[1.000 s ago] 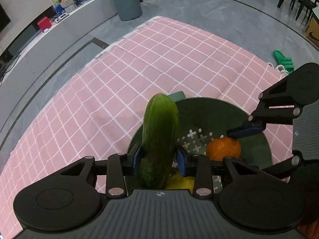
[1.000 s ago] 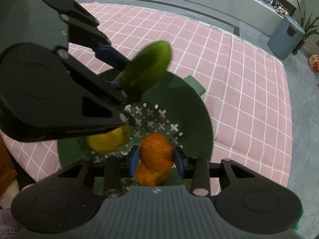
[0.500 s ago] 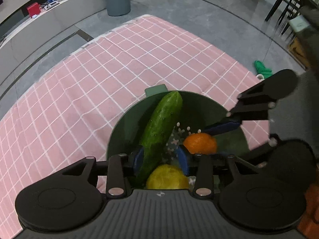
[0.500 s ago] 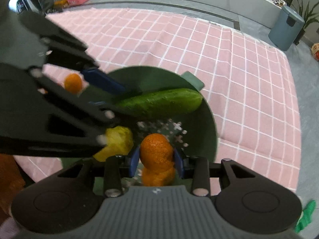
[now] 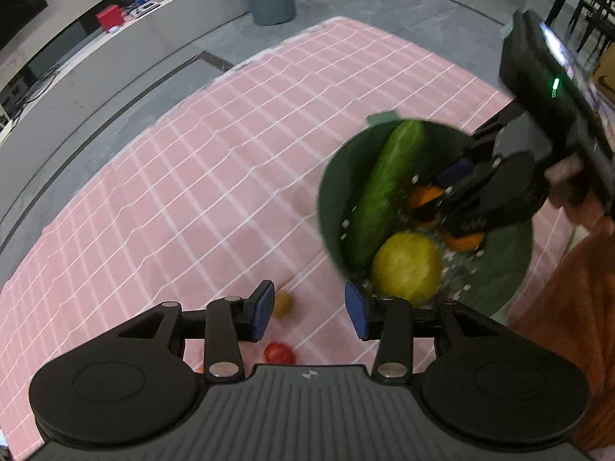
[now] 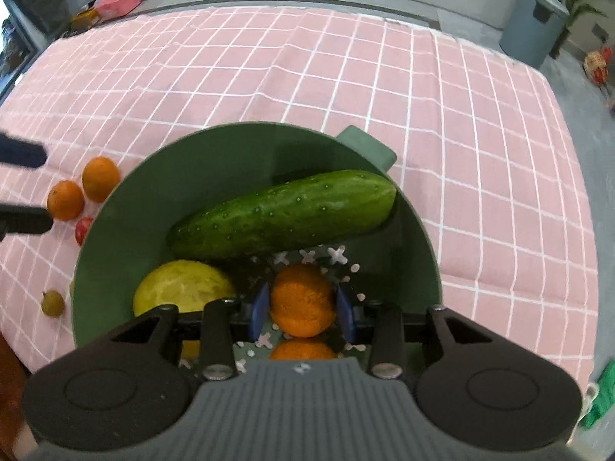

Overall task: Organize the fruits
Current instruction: 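Withdraw both open tools from the colander toward the remaining oranges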

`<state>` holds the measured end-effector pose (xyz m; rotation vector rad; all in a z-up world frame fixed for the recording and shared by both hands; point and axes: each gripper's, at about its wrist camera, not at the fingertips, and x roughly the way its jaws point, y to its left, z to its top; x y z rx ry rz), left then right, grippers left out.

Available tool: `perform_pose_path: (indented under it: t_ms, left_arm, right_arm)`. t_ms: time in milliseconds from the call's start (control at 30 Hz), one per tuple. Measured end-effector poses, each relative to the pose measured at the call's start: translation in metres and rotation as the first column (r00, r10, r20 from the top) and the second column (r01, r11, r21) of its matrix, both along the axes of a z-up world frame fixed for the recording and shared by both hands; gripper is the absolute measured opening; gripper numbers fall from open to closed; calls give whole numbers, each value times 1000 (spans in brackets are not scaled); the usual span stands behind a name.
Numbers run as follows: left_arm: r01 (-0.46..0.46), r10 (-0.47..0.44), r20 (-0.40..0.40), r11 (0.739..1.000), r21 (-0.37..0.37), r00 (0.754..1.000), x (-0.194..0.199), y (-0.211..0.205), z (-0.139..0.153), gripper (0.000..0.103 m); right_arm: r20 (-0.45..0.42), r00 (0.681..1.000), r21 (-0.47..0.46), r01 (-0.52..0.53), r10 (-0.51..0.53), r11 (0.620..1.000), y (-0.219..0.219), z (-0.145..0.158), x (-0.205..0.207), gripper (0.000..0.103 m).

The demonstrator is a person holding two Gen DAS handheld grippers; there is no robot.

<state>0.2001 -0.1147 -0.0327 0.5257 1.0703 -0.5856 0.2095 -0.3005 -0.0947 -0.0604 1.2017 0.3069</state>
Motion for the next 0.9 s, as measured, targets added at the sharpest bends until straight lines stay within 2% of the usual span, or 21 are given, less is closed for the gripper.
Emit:
perform_pose_path:
  t_ms: [100, 200, 400, 500, 567, 633, 700, 800, 900]
  left_arm:
    - [-7, 7, 6, 1000, 11, 1000, -4, 11, -1, 51]
    - [-6, 6, 13, 1000, 11, 1000, -7, 20, -2, 51]
    - [-29, 28, 32, 999, 39, 999, -13, 42, -4, 51]
    - [-44, 43, 35, 998, 48, 998, -17, 56, -4, 51]
    - [-55, 53, 38, 997, 63, 998, -20, 64, -6, 52]
    - [-65, 62, 38, 995, 79, 997, -23, 73, -9, 52]
    - [-68, 65, 35, 994, 87, 997, -25, 82, -10, 52]
    - [-71, 68, 35, 992, 103, 997, -27, 93, -13, 52]
    - [-94, 88, 51, 989, 113, 995, -25, 103, -13, 52]
  right_arm:
    - [-17, 1000, 18, 18, -17, 1000, -3, 6, 3, 42]
    - [11, 1000, 6, 16, -16, 1000, -1, 23, -2, 46]
    - [70, 996, 15, 51, -52, 999, -1, 51, -9, 47]
    - [95, 987, 87, 122, -131, 989, -9, 65, 0, 51]
    - [104, 980, 101, 162, -173, 982, -9, 65, 11, 51]
    - [97, 975, 72, 195, -201, 978, -8, 58, 22, 51]
    - [90, 973, 25, 212, -214, 977, -7, 49, 30, 50]
    - [96, 974, 10, 203, -203, 979, -3, 41, 31, 51]
    - [27, 979, -62, 202, -201, 977, -2, 30, 26, 51]
